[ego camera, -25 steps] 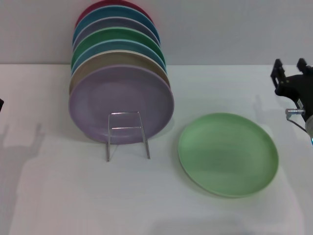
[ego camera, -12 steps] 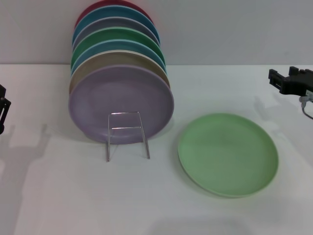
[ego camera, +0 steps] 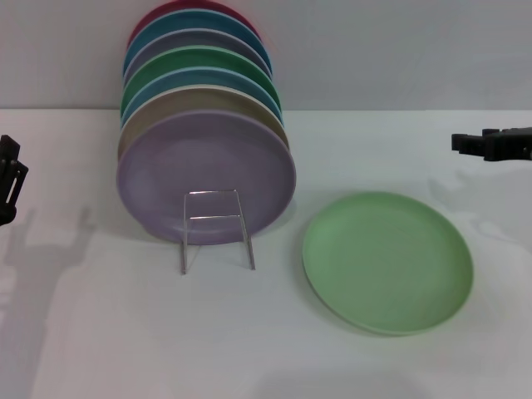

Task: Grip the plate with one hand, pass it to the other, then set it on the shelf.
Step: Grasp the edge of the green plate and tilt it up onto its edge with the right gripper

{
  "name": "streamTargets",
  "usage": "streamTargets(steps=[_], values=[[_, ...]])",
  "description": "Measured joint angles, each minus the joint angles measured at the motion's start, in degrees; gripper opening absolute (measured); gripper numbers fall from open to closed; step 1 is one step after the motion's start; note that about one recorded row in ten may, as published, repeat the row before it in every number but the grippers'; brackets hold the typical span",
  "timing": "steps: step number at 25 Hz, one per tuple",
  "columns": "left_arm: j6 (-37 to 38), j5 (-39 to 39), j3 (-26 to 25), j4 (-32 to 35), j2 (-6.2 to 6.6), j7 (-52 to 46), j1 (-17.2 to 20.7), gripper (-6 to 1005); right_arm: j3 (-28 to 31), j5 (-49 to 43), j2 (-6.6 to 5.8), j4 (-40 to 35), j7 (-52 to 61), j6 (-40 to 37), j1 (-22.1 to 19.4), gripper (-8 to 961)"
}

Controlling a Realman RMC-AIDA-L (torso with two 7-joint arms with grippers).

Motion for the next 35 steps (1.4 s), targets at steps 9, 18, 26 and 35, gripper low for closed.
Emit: streamTargets(steps=[9, 18, 26, 35], values=[[0.31, 0.17, 0.57, -0.69, 0.13, 0.00, -0.47, 833, 5.76, -10.08, -0.31, -2.25, 3.79, 15.67, 7.60, 523], [0.38, 0.17, 1.23, -0.71, 0.18, 0.40, -0.79, 833, 5.59, -14.00, -0.48, -4.28, 8.06, 19.82, 8.95, 519], [0.20, 0.24, 3.03, -0.26, 0.13, 0.80, -1.19, 833, 5.50, -16.11, -0.41, -6.43, 8.96, 21.40, 9.94, 518], [0.41, 0.24, 3.06, 0.03, 0.26, 0.80, -1.19, 833, 5.55, -17.62, -0.20, -7.52, 9.65, 21.51, 10.16, 518]])
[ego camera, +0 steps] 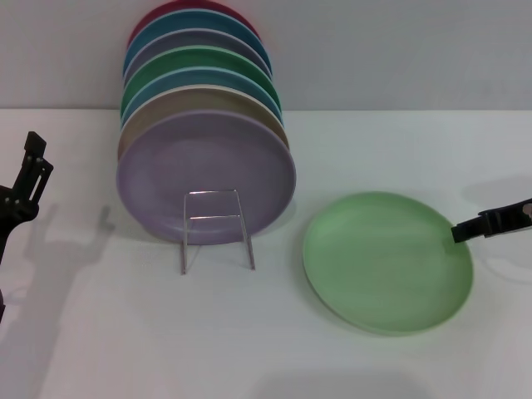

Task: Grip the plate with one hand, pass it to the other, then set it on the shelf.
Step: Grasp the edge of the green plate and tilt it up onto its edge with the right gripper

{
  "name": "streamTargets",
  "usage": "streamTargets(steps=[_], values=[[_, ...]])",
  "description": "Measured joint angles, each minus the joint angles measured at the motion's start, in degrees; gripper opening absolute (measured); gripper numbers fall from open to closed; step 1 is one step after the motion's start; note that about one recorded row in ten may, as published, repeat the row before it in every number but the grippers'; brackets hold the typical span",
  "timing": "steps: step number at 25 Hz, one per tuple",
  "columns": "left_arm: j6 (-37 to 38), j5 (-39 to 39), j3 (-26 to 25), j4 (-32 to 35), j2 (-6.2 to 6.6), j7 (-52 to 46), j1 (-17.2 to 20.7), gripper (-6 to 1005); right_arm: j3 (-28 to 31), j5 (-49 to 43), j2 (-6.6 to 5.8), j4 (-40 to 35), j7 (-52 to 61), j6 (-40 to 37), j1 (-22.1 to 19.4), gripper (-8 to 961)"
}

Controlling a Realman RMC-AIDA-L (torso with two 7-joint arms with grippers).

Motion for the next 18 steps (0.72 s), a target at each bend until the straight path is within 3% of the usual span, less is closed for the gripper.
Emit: streamTargets(steps=[18], values=[[-0.03, 0.00, -0.19, 0.83, 0.12, 0.00, -0.21, 833, 0.07, -0.91, -0.15, -5.76, -0.26, -2.72, 1.97, 518]])
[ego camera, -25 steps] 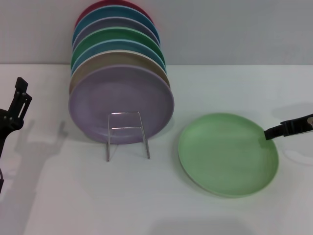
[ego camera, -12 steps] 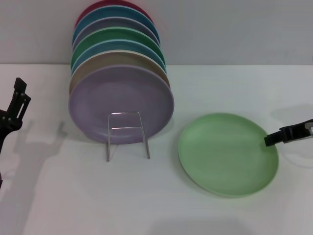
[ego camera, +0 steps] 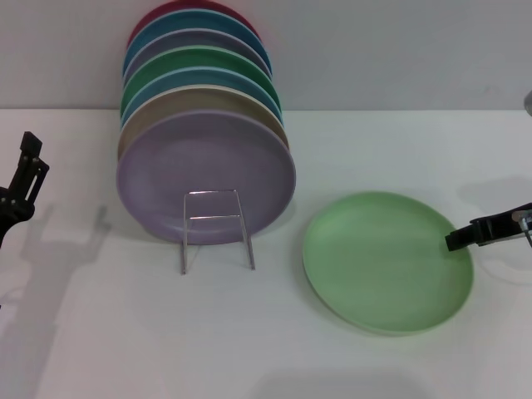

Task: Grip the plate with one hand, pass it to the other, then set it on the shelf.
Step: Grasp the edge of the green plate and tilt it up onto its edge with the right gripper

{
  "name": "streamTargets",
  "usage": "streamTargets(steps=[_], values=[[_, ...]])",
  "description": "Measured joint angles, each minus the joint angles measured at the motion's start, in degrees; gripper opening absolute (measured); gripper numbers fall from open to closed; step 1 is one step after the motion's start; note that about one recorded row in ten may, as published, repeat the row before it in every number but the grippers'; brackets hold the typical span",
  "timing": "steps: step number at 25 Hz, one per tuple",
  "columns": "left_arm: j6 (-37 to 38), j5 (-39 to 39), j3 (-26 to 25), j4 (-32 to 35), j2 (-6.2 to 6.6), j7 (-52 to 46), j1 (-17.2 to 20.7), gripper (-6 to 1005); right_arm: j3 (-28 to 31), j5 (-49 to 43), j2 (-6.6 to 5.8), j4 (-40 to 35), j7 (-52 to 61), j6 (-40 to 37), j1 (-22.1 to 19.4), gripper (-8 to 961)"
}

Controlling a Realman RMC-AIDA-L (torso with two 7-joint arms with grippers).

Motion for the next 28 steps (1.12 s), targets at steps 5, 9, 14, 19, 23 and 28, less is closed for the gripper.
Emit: streamTargets(steps=[5, 9, 14, 19, 23, 28], values=[[-0.28, 0.00, 0.12, 0.12, -0.07, 0.00, -0.08, 833, -0.02, -0.90, -0.15, -1.40, -0.16, -0.55, 0.47, 518], [-0.26, 0.00, 0.12, 0.11, -0.11, 0.00, -0.07, 833, -0.04, -1.17, -0.18, -1.44, -0.32, -0.75, 0.54, 517], [-0.14, 0.00, 0.10, 0.10, -0.12, 0.00, -0.06, 832, -0.14, -1.28, -0.18, -1.48, -0.49, -0.76, 0.75, 518], [-0.25, 0.00, 0.10, 0.09, -0.21, 0.00, -0.04, 832, -0.14, -1.28, -0.18, -1.48, -0.54, -0.76, 0.98, 518], [-0.20, 0.00, 0.10, 0.09, -0.17, 0.00, -0.08, 832, -0.13, -1.28, -0.18, -1.48, -0.54, -0.76, 1.11, 519], [-0.07, 0.00, 0.07, 0.09, -0.13, 0.00, -0.14, 832, -0.68, -1.28, -0.18, -1.48, -0.54, -0.76, 1.12, 518]])
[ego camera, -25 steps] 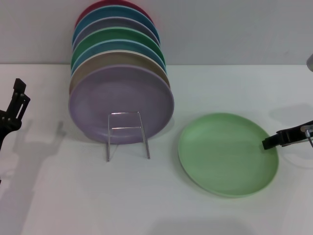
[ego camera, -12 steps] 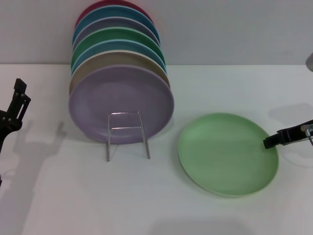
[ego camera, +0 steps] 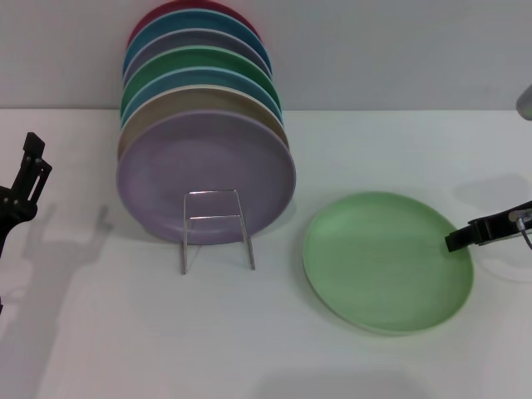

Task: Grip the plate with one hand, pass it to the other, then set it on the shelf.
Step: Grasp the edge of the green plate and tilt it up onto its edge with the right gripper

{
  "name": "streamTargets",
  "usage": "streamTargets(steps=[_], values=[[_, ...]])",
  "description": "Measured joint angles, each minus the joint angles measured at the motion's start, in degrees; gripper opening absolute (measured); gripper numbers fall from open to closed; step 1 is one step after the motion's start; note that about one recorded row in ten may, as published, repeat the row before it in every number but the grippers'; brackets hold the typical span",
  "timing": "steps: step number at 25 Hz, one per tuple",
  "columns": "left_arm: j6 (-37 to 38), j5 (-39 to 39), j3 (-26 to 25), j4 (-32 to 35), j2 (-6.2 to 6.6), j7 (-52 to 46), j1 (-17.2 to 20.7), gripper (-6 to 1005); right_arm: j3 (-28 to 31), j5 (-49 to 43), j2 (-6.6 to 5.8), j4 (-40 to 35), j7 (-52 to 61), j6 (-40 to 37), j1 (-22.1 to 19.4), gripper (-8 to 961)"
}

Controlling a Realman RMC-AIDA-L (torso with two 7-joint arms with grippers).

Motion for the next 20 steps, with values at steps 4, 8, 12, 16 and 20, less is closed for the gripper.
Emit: streamTargets(steps=[4, 8, 12, 16, 20], values=[[0.06, 0.00, 0.01, 0.00, 0.01, 0.00, -0.11, 832, -0.69, -0.04, 0.00, -0.30, 0.00, 0.00, 0.05, 517], [0.09, 0.00, -0.03, 0.00, 0.01, 0.00, -0.20, 832, -0.77, -0.07, 0.00, -0.39, 0.00, 0.00, 0.08, 519], [0.10, 0.00, 0.00, 0.00, 0.09, 0.00, -0.33, 832, -0.77, -0.07, 0.00, -0.43, 0.01, 0.00, 0.13, 520], [0.10, 0.00, -0.10, 0.00, 0.10, 0.00, -0.34, 832, -0.80, -0.07, 0.00, -0.44, 0.01, 0.00, 0.23, 518], [0.19, 0.00, -0.20, 0.00, 0.10, 0.00, -0.37, 832, -0.86, -0.05, 0.00, -0.44, 0.01, 0.00, 0.36, 518]])
